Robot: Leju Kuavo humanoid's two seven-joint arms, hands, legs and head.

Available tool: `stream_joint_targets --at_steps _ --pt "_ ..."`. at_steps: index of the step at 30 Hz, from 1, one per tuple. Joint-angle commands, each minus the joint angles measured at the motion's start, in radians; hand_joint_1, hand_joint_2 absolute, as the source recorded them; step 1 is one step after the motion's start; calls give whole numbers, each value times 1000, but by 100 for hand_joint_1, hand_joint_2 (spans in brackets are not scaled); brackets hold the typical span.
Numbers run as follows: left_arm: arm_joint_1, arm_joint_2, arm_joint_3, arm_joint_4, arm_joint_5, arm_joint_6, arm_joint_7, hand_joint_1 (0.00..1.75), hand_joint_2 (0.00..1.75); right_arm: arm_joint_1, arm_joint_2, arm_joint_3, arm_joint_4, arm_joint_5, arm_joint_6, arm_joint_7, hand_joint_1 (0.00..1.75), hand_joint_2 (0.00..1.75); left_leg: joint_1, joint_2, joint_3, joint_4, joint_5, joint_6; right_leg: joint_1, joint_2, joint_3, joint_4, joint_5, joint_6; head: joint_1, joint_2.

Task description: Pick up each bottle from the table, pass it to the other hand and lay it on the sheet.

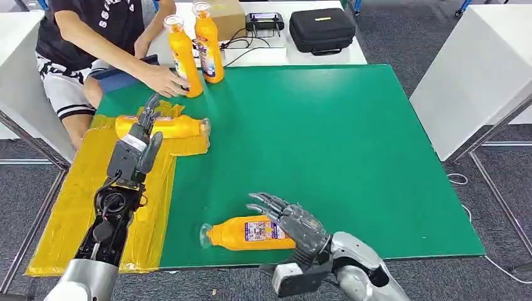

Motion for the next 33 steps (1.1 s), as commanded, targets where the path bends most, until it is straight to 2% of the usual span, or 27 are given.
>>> stream_joint_targets --at_steps 1,3,4,5,6,7,10,11,12,15,17,19,22,25,31,33 --pt "-43 -28 36 87 17 5 -8 0 0 102 -98 -4 -172 14 -22 -7 0 175 0 -1 4 0 -2 -2 0 -3 5 -1 -3 0 0 0" --pt "-43 -29 36 85 17 6 -8 0 0 98 -96 -6 -170 14 -19 -4 0 175 0 1 3 0 -1 -2 0 -1 3 0 -1 0 0 0" --pt "-41 -31 38 81 18 6 -8 0 0 93 -87 -10 -167 17 -15 3 0 175 0 2 10 0 -5 -4 0 -2 11 -1 -5 0 0 0" --pt "-39 -34 42 77 19 7 -8 0 0 92 -78 -18 -171 23 -3 11 0 175 0 1 4 0 -2 -2 0 -1 4 0 -2 0 0 0" --pt "-39 -34 42 77 19 7 -8 0 0 92 -78 -18 -171 23 -3 11 0 175 0 2 7 0 -4 -4 0 -2 8 0 -4 0 0 0" --pt "-39 -34 42 77 19 7 -8 0 0 92 -78 -18 -171 23 -3 11 0 175 0 1 3 0 -2 -2 0 -1 3 0 -1 0 0 0" --pt "-39 -35 46 78 19 10 -7 0 0 95 -69 -30 -173 33 15 16 0 175 0 2 3 0 -2 -3 0 -1 4 -1 -1 0 0 0" --pt "-39 -36 49 79 18 10 -5 0 0 99 -65 -38 -170 46 28 27 0 175 1 3 9 0 -5 -5 1 -1 10 -1 -4 0 0 0" --pt "-36 -37 50 77 17 10 -4 0 0 100 -63 -39 -162 61 35 40 0 175 0 2 4 0 -2 -3 0 -1 5 0 -2 0 0 0" --pt "-21 -41 59 55 8 11 8 0 0 93 -59 -28 -95 153 55 99 0 175 0 2 5 -1 -2 -3 0 0 5 -1 -2 0 0 0" --pt "-15 -42 61 46 6 10 11 0 0 89 -56 -22 -58 161 48 96 0 175 0 2 3 -1 -1 -2 0 1 3 -1 -1 0 0 0" --pt "-15 -42 61 46 6 10 11 0 0 89 -56 -22 -58 161 48 96 0 175 1 4 10 -2 -4 -4 1 1 10 -3 -3 0 0 0" --pt "-16 -43 64 45 4 10 13 0 0 87 -56 -21 -52 166 56 108 0 175 0 2 4 -1 -2 -2 0 0 4 -1 -1 0 0 0" --pt "-1 -48 70 25 -2 8 23 0 0 80 -36 -21 32 213 52 189 0 175 0 3 6 -1 -2 -3 1 1 6 -2 -1 0 0 0" --pt "22 -57 75 8 27 -15 26 0 0 82 -8 -21 175 188 25 245 0 175 1 3 6 -2 -2 -3 1 1 7 -3 -1 0 0 0" --pt "25 -58 77 7 30 -14 26 0 0 71 1 -24 204 193 18 269 0 175 1 4 11 -2 -4 -4 1 0 12 -4 -3 0 0 0"
